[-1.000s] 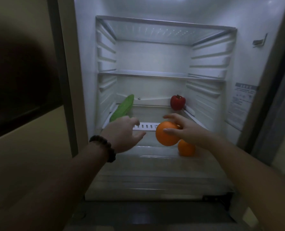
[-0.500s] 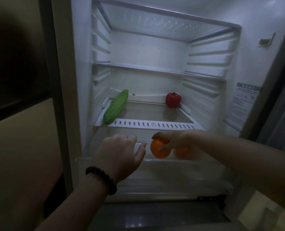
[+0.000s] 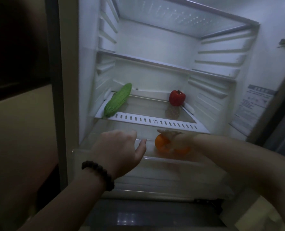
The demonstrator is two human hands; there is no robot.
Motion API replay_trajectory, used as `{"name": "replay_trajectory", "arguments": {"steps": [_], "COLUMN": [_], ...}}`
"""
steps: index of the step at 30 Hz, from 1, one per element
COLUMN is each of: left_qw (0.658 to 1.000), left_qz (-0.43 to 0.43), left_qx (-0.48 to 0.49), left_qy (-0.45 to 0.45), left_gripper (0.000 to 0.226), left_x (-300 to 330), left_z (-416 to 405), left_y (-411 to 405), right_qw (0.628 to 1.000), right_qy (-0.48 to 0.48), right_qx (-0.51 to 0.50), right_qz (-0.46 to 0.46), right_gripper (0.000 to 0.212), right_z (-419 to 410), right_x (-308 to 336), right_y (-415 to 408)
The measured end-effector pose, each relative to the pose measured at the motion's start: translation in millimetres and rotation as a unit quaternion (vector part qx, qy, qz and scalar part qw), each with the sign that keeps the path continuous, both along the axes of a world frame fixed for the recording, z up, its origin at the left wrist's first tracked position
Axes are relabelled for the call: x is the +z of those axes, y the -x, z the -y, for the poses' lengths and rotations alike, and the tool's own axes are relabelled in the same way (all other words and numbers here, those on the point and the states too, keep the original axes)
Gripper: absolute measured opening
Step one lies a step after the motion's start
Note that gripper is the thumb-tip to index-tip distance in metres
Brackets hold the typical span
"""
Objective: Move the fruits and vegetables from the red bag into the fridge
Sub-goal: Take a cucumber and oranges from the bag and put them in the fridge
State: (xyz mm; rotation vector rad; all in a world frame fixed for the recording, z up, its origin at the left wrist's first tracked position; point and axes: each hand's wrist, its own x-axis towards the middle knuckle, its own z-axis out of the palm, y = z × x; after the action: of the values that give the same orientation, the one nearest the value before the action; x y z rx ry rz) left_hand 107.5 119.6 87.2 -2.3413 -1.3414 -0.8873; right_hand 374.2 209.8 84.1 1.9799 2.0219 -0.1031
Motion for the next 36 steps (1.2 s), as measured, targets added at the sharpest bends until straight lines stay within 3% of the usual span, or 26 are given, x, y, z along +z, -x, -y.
{"name": "replay_trajectory", "arguments": {"steps": [3, 6, 10, 15, 20, 26, 33, 36], "left_qw": [1.000, 1.000, 1.000, 1.000, 1.000, 0.997, 0.984, 0.976], "left_qz": [-0.004, -0.007, -0.005, -0.007, 0.006, 0.036, 0.028, 0.017], "left_qx": [0.003, -0.003, -0.013, 0.010, -0.002, -0.064, -0.177, -0.213], "left_qy": [-0.006, -0.004, 0.006, -0.001, -0.008, 0.011, 0.014, 0.034], "left_gripper": [0.045, 0.044, 0.042, 0.042, 0.041, 0.054, 0.054, 0.063], "left_x": [0, 0, 1, 2, -2, -9, -8, -15], "left_z": [0, -1, 2, 3, 3, 12, 98, 148], "left_y": [0, 0, 0, 1, 1, -3, -38, -62], "right_qw": [1.000, 0.999, 0.992, 0.953, 0.938, 0.918, 0.901, 0.898], "right_qy": [0.014, 0.019, -0.013, -0.132, -0.247, -0.292, -0.386, -0.402], "right_qx": [0.006, 0.027, 0.019, 0.024, 0.025, -0.013, -0.055, -0.091], "right_qz": [0.015, -0.009, -0.125, -0.272, -0.241, -0.267, -0.191, -0.153], "right_gripper": [0.096, 0.083, 0.062, 0.048, 0.046, 0.045, 0.047, 0.061], "right_z": [4, 21, 57, 112, 153, 207, 309, 363], "right_x": [2, 14, 31, 45, 33, 17, 17, 10], "right_y": [4, 21, 41, 71, 71, 67, 67, 62]}}
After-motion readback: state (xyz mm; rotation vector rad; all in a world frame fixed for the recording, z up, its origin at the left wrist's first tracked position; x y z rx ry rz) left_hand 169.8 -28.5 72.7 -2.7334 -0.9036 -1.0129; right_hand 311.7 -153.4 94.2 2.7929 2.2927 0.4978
